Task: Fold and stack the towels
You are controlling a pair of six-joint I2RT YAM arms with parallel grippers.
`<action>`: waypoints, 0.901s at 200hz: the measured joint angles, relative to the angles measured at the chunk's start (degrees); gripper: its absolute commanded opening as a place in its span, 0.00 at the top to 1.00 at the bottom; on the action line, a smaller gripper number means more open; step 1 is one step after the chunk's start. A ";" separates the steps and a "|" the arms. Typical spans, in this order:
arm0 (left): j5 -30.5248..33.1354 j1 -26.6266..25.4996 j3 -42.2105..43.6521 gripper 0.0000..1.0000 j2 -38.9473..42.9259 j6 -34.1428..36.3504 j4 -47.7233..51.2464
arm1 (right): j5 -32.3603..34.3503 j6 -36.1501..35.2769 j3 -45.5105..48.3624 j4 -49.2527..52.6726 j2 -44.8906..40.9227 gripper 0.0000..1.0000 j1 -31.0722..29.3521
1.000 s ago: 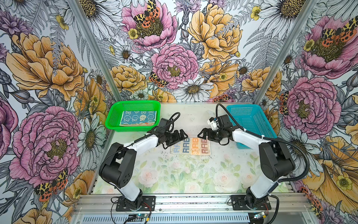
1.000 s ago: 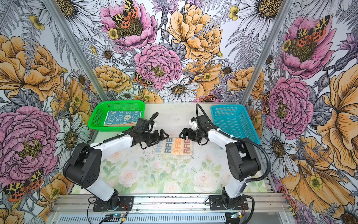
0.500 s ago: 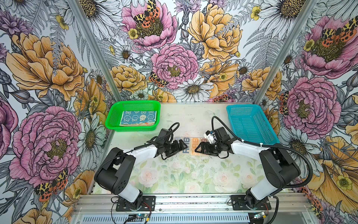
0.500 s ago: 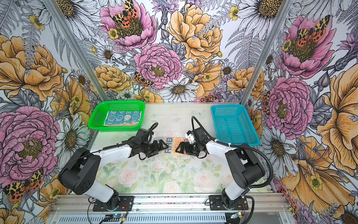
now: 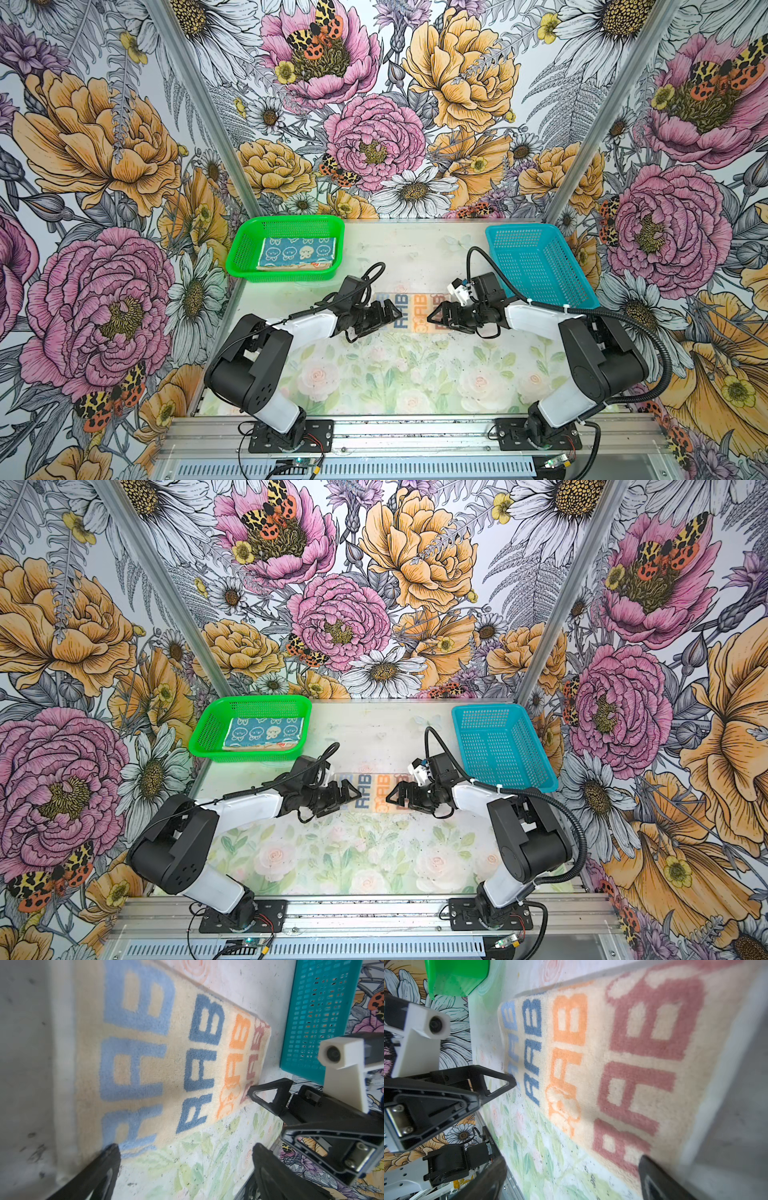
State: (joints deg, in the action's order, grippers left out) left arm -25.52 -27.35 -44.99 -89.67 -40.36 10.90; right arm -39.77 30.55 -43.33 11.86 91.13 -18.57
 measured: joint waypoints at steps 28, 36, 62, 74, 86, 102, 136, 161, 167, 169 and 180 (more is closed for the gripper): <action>1.75 2.19 -9.40 0.01 -0.02 4.76 8.83 | 3.65 -0.44 -1.97 5.33 -3.56 0.01 0.48; 2.51 2.86 -12.00 0.01 -0.17 6.34 11.26 | 4.70 -0.70 -3.26 6.51 -4.37 0.01 0.68; 5.14 4.04 -19.10 0.01 -3.34 10.93 18.08 | 8.20 -1.92 -7.19 8.41 -4.85 0.01 0.94; 5.90 4.07 -20.90 0.01 -5.77 12.70 20.76 | 9.55 -2.21 -7.85 9.07 -4.59 0.00 1.03; 6.58 4.04 -21.97 0.01 -8.31 14.10 23.47 | 10.62 -2.56 -8.00 9.60 -3.93 0.01 1.03; 7.26 3.82 -22.86 0.01 -11.45 15.54 26.36 | 11.80 -2.93 -8.00 10.56 -2.62 0.01 1.03; 9.09 2.47 -23.76 0.01 -14.51 17.05 30.10 | 12.68 -3.34 -8.00 11.65 0.17 0.01 1.03; 10.27 1.18 -25.38 0.01 -16.57 17.86 31.10 | 13.18 -3.65 -8.00 11.74 1.33 0.01 0.96; 10.58 0.94 -25.59 0.01 -17.11 17.90 31.12 | 13.27 -3.67 -8.00 11.74 1.64 0.01 0.96; 10.71 0.85 -25.62 0.02 -17.33 17.92 31.12 | 13.29 -3.67 -8.00 11.74 1.75 0.01 0.96; 11.08 0.50 -26.21 0.03 -17.70 18.08 31.30 | 13.44 -3.67 -8.00 11.72 2.34 0.01 0.85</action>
State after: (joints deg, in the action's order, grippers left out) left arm -14.44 -26.85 -71.20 -107.37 -22.28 42.19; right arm -26.33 26.87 -51.33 23.57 93.47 -17.72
